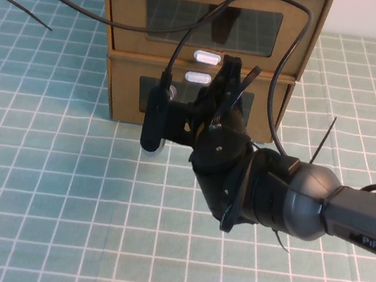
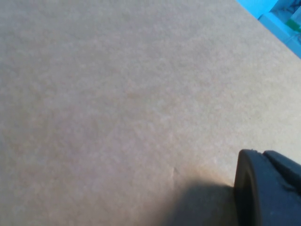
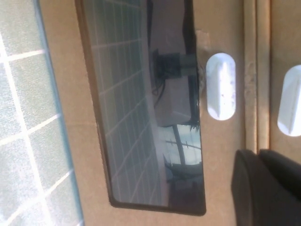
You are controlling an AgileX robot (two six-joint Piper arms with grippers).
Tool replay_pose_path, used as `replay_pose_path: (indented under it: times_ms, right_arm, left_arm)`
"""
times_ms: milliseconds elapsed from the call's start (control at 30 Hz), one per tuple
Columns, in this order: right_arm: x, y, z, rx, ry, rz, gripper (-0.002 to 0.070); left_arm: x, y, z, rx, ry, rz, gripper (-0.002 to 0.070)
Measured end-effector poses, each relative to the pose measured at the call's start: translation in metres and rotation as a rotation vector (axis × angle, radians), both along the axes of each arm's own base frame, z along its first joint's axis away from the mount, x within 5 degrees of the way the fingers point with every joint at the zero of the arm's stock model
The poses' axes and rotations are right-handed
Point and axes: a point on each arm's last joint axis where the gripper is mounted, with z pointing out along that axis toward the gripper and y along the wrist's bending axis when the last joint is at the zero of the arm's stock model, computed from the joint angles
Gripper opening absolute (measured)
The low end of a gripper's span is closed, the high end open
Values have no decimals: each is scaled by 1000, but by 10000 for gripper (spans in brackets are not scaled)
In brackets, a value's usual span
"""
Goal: Open the shoe box
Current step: 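Pull the top drawer of the cardboard box fully open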
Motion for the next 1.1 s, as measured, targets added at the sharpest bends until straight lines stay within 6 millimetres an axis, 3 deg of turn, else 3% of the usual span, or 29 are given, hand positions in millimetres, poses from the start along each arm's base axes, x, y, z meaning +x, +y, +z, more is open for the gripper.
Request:
replay_pose_path:
  times_ms: [300,533,800,867,967,1100]
  right_arm:
    - [9,-7,11,26,-44,-70,-6]
    - [11,-6,17,46,-54,-65,-6]
    - [11,-5,17,88,-42,-63,-6]
    - [11,-6,19,97,-48,-74,-6]
    - [9,-10,30,120,-67,-88,-6]
    - [3,-18,55,210,-104,-117,-6]
  left_arm:
    - [6,0,-6,-23,12,3,-5]
    - [19,-2,-7,-140,-3,107,-5]
    - [25,0,3,-462,149,164,-5]
    - [26,2,4,-481,118,137,-5]
    - [19,-1,1,-368,-42,-43,-5]
    - [11,2,5,-302,-131,-180,-5]
